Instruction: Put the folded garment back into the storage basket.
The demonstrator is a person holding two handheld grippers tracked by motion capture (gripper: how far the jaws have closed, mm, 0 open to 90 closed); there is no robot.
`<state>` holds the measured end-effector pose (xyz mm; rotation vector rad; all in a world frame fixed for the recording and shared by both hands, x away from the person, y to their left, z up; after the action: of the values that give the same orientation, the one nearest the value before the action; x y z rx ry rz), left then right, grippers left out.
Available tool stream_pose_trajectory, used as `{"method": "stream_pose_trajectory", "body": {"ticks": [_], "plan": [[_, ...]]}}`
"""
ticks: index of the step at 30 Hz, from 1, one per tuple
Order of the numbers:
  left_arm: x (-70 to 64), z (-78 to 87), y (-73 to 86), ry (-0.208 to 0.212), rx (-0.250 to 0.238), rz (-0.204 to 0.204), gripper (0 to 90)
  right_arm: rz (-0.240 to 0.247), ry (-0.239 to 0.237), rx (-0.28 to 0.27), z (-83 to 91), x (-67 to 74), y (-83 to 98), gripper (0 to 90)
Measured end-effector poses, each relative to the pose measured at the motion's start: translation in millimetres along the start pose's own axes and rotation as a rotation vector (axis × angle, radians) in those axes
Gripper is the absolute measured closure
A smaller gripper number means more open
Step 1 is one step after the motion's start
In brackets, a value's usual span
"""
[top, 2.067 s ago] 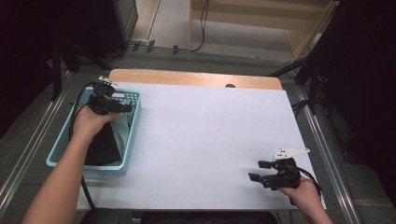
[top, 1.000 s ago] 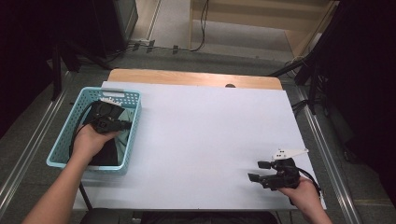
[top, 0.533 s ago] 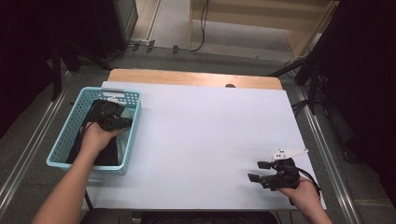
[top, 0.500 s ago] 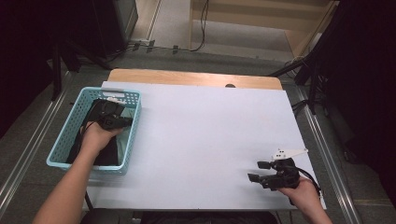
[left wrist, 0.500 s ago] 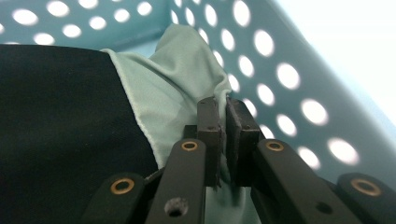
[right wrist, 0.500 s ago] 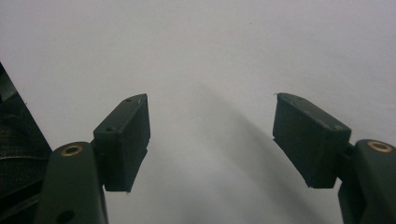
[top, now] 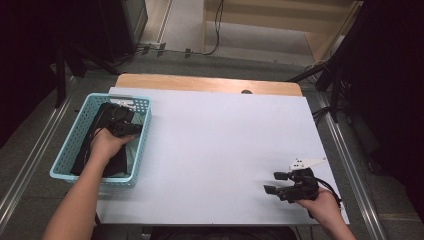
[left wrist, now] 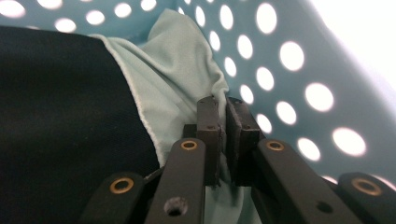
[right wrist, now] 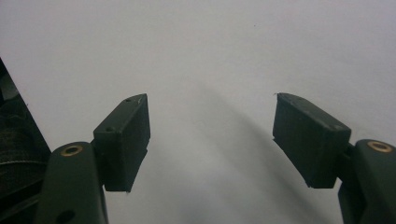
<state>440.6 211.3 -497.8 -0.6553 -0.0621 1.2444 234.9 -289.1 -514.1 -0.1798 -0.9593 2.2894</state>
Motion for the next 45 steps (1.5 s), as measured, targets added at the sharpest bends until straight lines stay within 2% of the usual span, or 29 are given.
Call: {"method": "stream_pose_trajectory", "body": {"ticks": [4, 7, 10, 16, 18, 22, 26, 28, 31, 34, 38, 45], "plan": [[1.7, 0.4, 2.1, 0.022, 0.012, 0.014, 86.3, -0.004, -0.007, 0.002, -2.1, -1.6, -0.1, 26.1], [2.8, -1.7, 0.3, 0.004, 0.002, -0.005, 86.1, 0.001, -0.008, 0.004, -1.7, -0.5, 0.7, 26.1], [5.4, -3.5, -2.2, -0.002, -0.032, 0.009, 85.6, -0.005, -0.002, 0.002, 0.3, -0.2, 1.9, 26.1], [2.1, -2.0, -1.7, -0.006, -0.026, 0.012, 81.3, -0.002, 0.007, 0.001, 1.9, 4.0, -0.3, 26.1], [0.7, 0.8, -2.7, -0.023, -0.026, 0.016, 80.0, -0.001, 0.006, 0.002, 1.9, 6.3, -1.6, 26.1], [1.1, 7.0, -5.3, 0.010, -0.032, 0.080, 75.5, 0.002, 0.011, 0.000, 2.8, 6.6, -1.7, 26.1], [4.2, 16.0, -8.1, 0.051, -0.046, 0.113, 70.9, 0.000, 0.010, -0.001, 2.9, 5.0, -1.0, 26.1], [4.5, 19.6, -9.0, 0.078, -0.045, 0.117, 66.7, 0.000, 0.010, -0.003, 3.0, 4.9, -1.2, 26.1], [2.1, 25.2, -9.1, 0.067, -0.052, 0.105, 62.2, 0.003, 0.007, -0.004, 3.0, 4.7, -2.0, 26.1], [3.4, 34.1, -10.0, 0.096, -0.065, 0.123, 53.8, 0.005, 0.003, -0.003, 2.6, 5.2, -3.3, 26.1], [1.6, 44.4, -11.0, 0.117, -0.085, 0.114, 45.1, 0.013, 0.002, -0.002, 1.4, 5.4, -3.7, 26.1], [-4.3, 56.4, -11.5, 0.129, -0.072, 0.106, 38.3, 0.015, 0.003, -0.001, 1.6, 6.0, -4.5, 26.1]]}}
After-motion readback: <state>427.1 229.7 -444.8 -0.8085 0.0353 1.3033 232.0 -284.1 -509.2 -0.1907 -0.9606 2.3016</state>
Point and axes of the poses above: each handheld gripper's, and its own axes: z roughly backward along the jaws, y roughly out of its underside, x roughly to its left, the point moved 3 cm from there along -z, roughly forward along the jaws, and after that the axes turned 15 degrees about z, right-handed, at the moved point
